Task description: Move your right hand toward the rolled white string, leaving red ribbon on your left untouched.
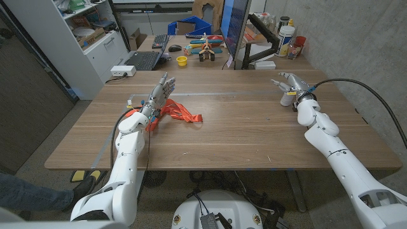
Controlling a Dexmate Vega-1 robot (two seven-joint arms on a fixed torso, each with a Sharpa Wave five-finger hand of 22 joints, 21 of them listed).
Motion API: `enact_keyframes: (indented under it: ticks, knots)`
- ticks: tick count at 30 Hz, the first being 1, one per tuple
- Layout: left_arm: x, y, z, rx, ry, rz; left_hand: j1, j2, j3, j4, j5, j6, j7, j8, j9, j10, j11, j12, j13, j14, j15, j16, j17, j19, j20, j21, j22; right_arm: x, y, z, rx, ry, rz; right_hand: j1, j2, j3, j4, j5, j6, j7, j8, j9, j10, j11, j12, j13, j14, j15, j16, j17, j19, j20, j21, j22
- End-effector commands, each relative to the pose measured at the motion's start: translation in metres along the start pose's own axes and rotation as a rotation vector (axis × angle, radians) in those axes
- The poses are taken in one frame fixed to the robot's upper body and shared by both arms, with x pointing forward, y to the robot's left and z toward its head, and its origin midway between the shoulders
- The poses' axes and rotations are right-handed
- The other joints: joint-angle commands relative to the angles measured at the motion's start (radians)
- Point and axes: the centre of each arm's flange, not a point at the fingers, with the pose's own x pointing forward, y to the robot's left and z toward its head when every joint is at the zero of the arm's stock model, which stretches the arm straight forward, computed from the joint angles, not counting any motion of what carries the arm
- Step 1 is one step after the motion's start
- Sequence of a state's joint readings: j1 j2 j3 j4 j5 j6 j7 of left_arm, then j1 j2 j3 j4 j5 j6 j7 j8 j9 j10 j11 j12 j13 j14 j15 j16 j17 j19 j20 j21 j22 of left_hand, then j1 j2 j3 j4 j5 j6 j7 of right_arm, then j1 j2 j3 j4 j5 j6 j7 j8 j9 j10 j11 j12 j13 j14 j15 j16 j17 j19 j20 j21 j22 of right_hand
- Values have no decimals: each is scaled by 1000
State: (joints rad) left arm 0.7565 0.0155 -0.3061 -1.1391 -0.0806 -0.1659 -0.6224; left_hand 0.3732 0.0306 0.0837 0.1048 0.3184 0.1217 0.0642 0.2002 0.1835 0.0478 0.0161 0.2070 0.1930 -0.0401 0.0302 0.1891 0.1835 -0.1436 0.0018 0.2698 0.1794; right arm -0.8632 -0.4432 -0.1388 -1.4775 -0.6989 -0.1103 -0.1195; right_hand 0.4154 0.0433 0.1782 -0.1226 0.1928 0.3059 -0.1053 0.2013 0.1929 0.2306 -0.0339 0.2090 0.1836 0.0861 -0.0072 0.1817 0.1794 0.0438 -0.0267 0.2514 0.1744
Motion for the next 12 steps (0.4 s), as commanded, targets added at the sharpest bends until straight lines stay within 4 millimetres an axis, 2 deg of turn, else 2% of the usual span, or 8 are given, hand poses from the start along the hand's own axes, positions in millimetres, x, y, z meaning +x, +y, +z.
enact_keyframes:
  ticks: [1,12]
  knots:
    - [1,2,-1,-1,3,0,7,7,-5,1,4,12,1,9,5,4,-2,4,2,0,1,5,3,0,4,-2,1,1,3,-3,2,6,4,-4,-8,-4,1,10,7,-3,3,2,4,0,8,5,4,5,7,1,7,6,-2,5]
    - [2,2,-1,7,10,-6,7,8,-7,1,4,14,2,9,6,4,-3,4,2,0,0,4,3,-1,7,-5,1,1,6,-4,6,13,2,-5,-7,-4,1,11,7,-5,2,2,5,-1,9,5,6,4,7,2,8,9,-6,5]
